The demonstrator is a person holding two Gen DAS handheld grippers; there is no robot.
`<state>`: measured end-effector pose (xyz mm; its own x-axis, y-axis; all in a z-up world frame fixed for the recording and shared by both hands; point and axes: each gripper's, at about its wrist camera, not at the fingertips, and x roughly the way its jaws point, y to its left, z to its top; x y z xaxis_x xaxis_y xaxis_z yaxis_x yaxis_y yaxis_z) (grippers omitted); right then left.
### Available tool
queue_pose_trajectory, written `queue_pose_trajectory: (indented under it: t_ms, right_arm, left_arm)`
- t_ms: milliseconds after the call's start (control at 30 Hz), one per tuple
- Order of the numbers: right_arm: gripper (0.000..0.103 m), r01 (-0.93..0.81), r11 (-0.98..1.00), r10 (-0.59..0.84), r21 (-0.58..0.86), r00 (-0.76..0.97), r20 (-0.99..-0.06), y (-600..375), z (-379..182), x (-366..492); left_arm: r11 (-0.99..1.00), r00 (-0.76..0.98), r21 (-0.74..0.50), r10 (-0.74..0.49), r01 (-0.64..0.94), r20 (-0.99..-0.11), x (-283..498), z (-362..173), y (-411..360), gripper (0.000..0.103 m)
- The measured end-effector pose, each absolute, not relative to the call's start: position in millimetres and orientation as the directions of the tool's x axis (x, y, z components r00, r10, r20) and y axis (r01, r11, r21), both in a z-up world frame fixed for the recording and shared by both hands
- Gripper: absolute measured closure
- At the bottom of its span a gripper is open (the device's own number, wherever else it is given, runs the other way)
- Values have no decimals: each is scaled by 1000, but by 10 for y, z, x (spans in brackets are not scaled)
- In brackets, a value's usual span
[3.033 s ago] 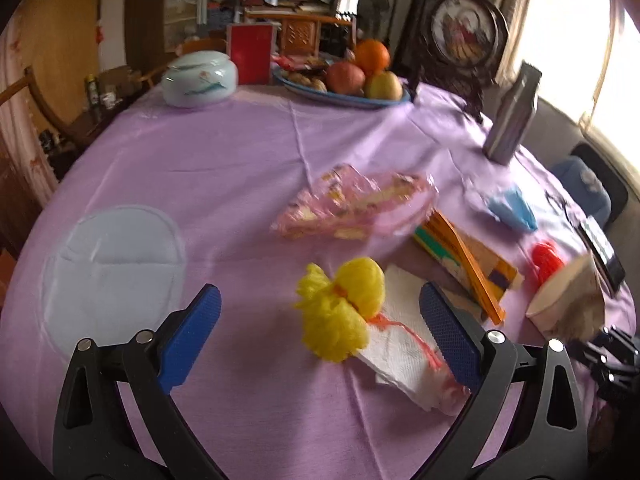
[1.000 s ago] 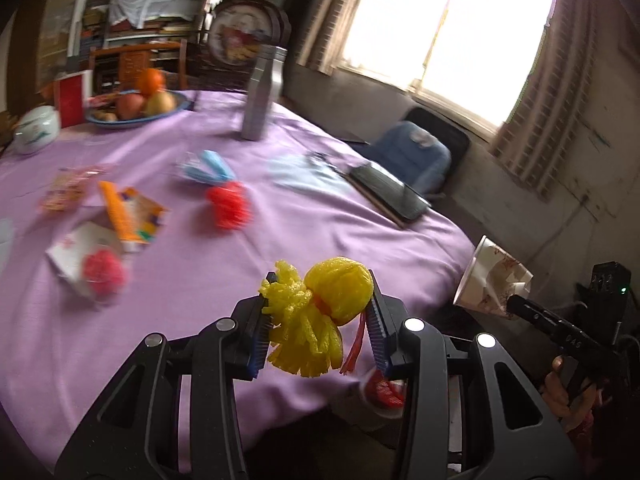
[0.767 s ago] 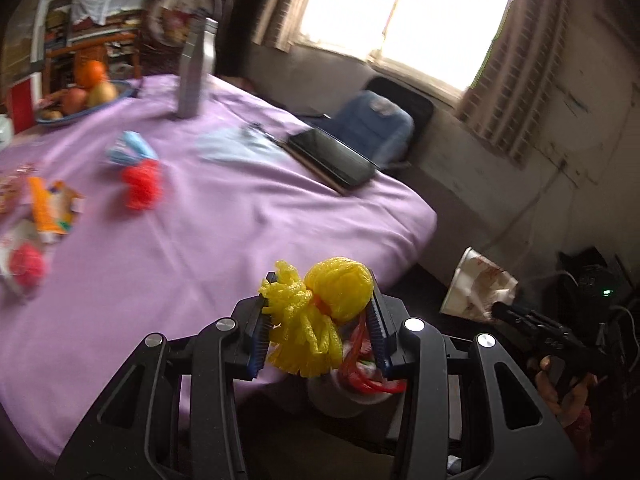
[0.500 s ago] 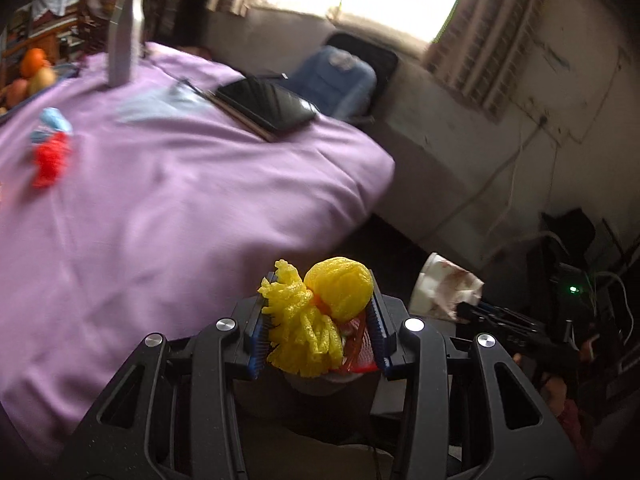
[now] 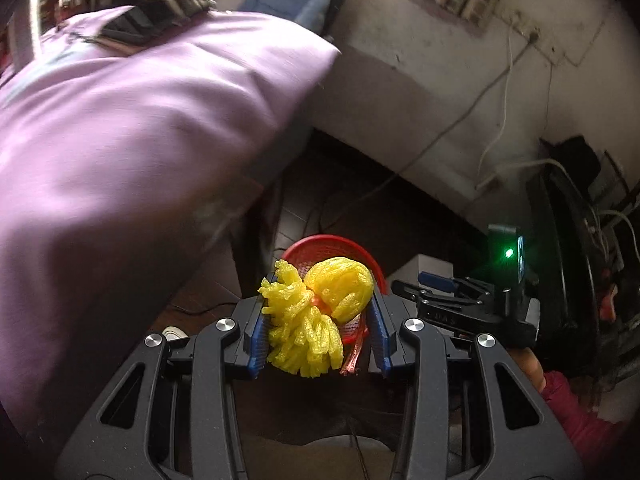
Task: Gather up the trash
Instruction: 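Open both tools over the red wastebasket to drop tassel and cup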
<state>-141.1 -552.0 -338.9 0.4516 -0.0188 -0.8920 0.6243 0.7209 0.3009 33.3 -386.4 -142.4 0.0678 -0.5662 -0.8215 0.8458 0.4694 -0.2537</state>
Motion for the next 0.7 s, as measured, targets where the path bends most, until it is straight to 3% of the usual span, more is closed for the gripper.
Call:
queue_pose_trajectory:
  t_ms: [433,500,567,700]
  right_arm:
    - [41,677,633,-36,375,510,-859,-5840,-3294,-1710]
    - [41,678,633,-36,374,508,-860,-5861,-3297,-1730]
    - [41,679,632,-36,375,509,-860,-5877,-3288,-1750]
    - [41,682,624,-39,382,515,-856,-5900,-3262,-1772]
  left_arm:
    - [364,-56,-261,-488,894,-871,163,-1899,-4660,59]
    - [362,-63,-263,-480,894,-875,173,-1943,-4767,53]
    - [377,-48,-253,-476,891,-878,176,-1962,-4845,32]
    - [408,-2,-233,-492,883,-870,205,-1890,-4874,14]
